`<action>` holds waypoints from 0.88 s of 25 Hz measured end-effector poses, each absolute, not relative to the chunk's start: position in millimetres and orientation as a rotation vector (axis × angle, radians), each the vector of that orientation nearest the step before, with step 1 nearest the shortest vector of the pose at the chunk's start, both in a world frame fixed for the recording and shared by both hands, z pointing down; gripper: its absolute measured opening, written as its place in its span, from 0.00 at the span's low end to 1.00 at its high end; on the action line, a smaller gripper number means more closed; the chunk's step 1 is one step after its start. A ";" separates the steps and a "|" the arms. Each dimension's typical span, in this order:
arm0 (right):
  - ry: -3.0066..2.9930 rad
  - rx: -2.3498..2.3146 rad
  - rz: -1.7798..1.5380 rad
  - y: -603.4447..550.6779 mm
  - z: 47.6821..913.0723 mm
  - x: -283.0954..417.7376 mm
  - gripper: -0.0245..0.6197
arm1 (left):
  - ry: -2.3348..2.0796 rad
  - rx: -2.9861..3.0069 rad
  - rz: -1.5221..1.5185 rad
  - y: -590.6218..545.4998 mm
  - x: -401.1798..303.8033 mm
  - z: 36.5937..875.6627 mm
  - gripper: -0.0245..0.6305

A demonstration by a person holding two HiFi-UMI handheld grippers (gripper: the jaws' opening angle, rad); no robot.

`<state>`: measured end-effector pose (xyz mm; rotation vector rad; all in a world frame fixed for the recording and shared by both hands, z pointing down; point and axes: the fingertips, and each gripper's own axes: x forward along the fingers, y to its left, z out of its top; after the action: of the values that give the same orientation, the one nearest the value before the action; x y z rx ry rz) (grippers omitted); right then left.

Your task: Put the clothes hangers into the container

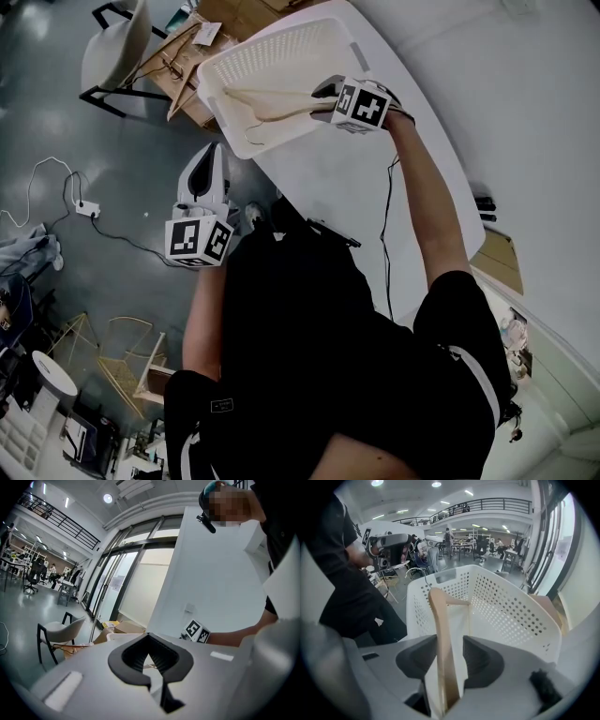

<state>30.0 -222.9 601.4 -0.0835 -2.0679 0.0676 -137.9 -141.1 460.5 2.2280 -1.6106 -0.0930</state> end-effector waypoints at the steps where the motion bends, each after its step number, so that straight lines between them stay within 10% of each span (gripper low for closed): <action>1: -2.066 -0.084 0.067 -222.8 601.6 30.1 0.31 | -1.609 2.229 -0.095 -140.8 -137.8 460.5 0.04; 22: -2.041 -0.088 0.049 -222.6 598.9 33.9 0.31 | -1.603 2.232 -0.105 -139.1 -138.2 460.0 0.04</action>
<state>33.9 -222.6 598.9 -0.0879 -2.0414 0.0491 -138.2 -139.1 460.0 2.2325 -1.6026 -0.1052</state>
